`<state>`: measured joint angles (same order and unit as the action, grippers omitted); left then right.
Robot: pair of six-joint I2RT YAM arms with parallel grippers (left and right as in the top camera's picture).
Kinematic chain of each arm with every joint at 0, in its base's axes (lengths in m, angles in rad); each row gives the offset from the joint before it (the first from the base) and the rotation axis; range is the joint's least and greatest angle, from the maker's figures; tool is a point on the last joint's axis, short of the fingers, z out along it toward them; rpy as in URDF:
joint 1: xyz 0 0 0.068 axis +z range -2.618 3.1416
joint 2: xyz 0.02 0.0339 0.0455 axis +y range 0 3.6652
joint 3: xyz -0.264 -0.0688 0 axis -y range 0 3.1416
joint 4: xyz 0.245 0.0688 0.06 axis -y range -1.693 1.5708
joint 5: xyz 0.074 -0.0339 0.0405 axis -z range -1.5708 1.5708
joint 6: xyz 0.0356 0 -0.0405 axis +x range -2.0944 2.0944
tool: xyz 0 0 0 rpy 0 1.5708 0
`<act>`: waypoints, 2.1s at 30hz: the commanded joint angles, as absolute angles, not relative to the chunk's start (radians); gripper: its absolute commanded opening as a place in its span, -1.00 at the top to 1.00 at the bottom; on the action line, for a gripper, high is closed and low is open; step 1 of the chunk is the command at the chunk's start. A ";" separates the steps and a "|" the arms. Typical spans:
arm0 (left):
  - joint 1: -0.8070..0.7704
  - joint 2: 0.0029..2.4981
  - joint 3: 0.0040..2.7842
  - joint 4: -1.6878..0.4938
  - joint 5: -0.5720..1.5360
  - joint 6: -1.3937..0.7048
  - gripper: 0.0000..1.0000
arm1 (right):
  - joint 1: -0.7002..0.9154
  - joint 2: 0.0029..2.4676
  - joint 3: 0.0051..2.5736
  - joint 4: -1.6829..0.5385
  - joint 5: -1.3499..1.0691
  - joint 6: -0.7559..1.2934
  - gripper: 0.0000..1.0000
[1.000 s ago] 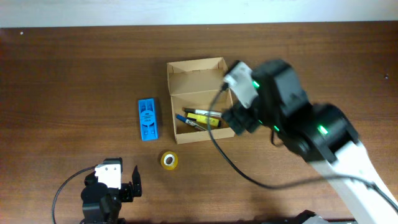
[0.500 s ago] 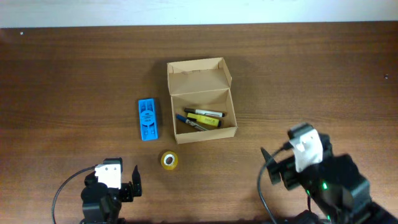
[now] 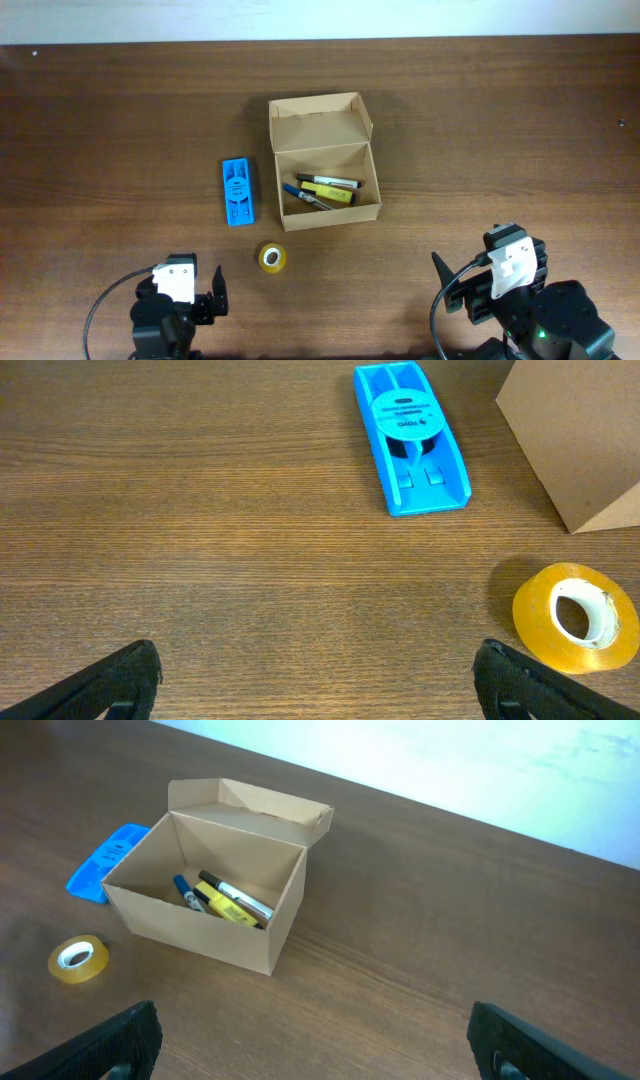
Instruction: Pack container
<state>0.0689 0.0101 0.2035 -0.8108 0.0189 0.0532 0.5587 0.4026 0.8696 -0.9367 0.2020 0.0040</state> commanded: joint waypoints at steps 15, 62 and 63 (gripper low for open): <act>0.072 0.087 0.253 -0.814 0.020 0.069 -0.99 | 0.553 0.400 0.864 -0.942 0.222 0.020 -0.98; -0.112 1.878 1.540 -1.056 0.078 -0.397 -0.99 | 0.553 0.400 0.864 -0.942 0.222 0.020 -0.98; -0.112 1.898 1.540 -1.057 0.078 -0.405 -0.99 | 0.553 0.400 0.864 -0.942 0.222 0.020 -0.98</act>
<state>-0.1089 1.8584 1.5215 -1.0519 0.1272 -0.3206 0.5587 0.4026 0.8658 -0.9421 0.2058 0.0044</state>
